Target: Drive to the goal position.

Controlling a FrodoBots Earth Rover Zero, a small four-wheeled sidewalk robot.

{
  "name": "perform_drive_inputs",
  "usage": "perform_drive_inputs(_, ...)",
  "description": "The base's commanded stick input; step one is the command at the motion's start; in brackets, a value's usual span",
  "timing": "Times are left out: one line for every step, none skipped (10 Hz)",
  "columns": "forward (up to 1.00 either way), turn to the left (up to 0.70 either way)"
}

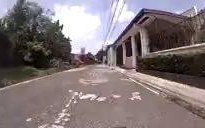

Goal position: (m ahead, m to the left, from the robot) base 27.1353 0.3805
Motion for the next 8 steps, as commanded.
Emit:
perform_drive_inputs(1.0, 0.0)
perform_drive_inputs(1.0, 0.0)
perform_drive_inputs(1.0, 0.0)
perform_drive_inputs(1.0, 0.0)
perform_drive_inputs(1.0, 0.0)
perform_drive_inputs(1.0, 0.0)
perform_drive_inputs(1.0, 0.0)
perform_drive_inputs(1.0, 0.0)
